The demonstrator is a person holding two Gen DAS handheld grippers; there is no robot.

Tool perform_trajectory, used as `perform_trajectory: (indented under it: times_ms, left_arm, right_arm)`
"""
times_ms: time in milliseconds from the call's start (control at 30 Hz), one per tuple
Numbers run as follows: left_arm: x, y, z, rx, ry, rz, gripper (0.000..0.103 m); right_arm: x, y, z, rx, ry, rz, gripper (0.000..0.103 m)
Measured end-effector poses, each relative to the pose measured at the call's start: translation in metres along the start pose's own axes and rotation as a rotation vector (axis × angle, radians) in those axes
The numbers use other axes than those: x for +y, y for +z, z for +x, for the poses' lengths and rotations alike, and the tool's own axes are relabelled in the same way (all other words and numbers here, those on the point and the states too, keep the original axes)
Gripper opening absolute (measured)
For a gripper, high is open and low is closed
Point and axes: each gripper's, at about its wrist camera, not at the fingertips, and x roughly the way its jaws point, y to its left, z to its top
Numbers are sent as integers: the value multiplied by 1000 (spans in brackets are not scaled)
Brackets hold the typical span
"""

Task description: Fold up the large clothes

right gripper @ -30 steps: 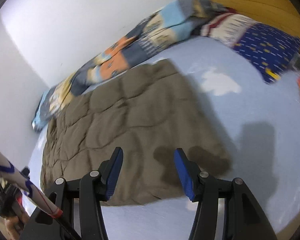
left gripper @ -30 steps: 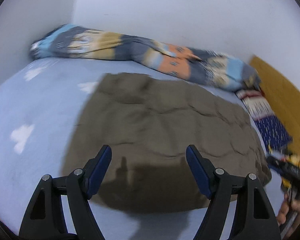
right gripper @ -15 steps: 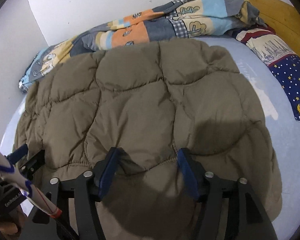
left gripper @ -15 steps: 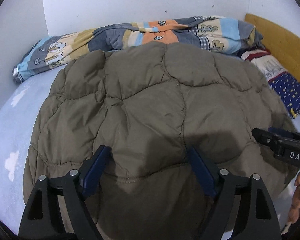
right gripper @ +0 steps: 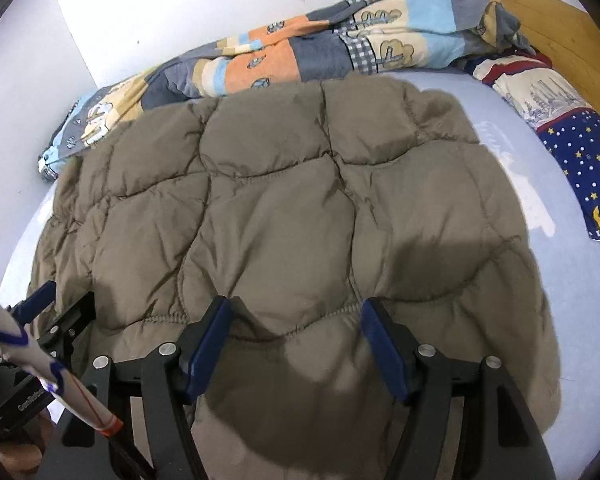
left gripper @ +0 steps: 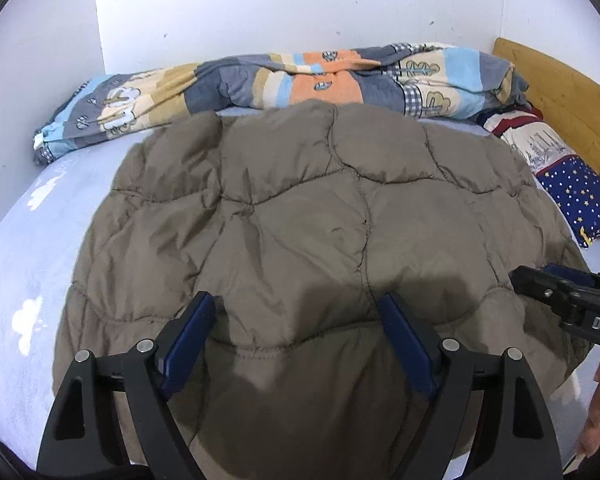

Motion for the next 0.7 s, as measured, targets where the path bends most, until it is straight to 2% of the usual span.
perform_trajectory:
  times_ms: [233,367,533,700]
  left_arm:
    - [-5,-1,-14,-58,29,37,84]
    - [-9,-1,-13,-63,51,79,84]
    - [-11,-1,-8,-56,54,99,84]
    - [-13,-4,-6,-62,65,132,84]
  right_arm:
    - [4,4,-21,-101,3,-15,72]
    - [-1,11,-11,-87,16,30,72]
    - [6,16,-3,-100,16,19,72]
    - [12,17,11,-73,15,18,72]
